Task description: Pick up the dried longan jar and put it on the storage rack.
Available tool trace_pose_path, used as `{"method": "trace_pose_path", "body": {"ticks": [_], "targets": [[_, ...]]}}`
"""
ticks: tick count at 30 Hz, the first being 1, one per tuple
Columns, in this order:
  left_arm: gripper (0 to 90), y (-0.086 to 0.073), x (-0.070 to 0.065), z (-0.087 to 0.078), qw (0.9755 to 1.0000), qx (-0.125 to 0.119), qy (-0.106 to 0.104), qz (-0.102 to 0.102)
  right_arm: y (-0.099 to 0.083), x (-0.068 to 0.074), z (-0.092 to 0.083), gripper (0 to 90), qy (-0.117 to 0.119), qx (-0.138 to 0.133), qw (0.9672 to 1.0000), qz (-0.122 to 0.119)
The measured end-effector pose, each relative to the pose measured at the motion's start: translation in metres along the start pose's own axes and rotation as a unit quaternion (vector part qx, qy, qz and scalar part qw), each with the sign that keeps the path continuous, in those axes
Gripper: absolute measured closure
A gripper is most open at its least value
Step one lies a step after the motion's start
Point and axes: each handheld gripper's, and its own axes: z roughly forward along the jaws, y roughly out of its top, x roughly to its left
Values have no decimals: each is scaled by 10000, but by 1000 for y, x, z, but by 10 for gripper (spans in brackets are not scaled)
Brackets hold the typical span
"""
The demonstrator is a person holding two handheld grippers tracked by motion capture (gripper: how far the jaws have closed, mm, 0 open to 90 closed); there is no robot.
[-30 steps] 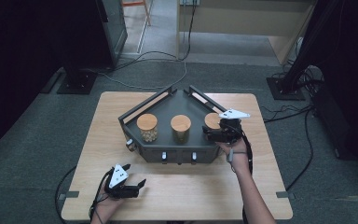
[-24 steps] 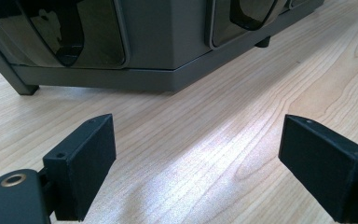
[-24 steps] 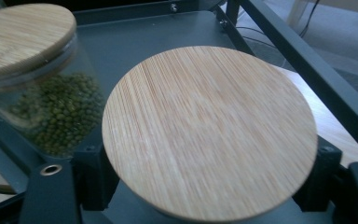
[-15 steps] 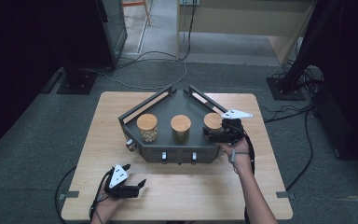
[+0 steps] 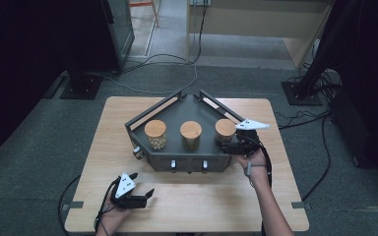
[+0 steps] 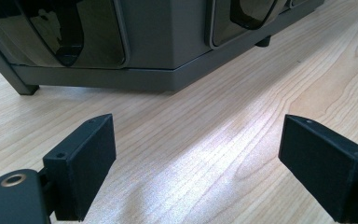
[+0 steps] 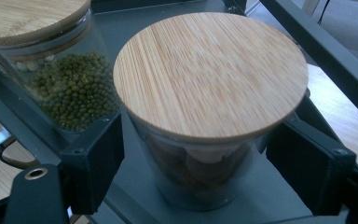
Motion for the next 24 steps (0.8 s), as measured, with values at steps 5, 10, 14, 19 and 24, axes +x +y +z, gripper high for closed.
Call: {"method": "trace_pose_path", "body": {"ticks": [5, 10, 14, 19, 24], "targets": [[108, 0, 0, 0, 10000, 2, 2, 8, -2, 0, -3, 190, -1, -29, 10000, 20], [108, 0, 0, 0, 10000, 0, 4, 2, -5, 1, -6, 190, 16, -59, 10000, 41], [109, 0, 0, 0, 10000, 2, 6, 8, -10, 0, -8, 190, 49, -91, 9999, 34], [108, 0, 0, 0, 10000, 1, 11, -2, -15, 0, -13, 190, 79, -160, 9998, 21], [108, 0, 0, 0, 10000, -1, 16, 2, -19, 2, -19, 189, 123, -251, 9996, 12]]}}
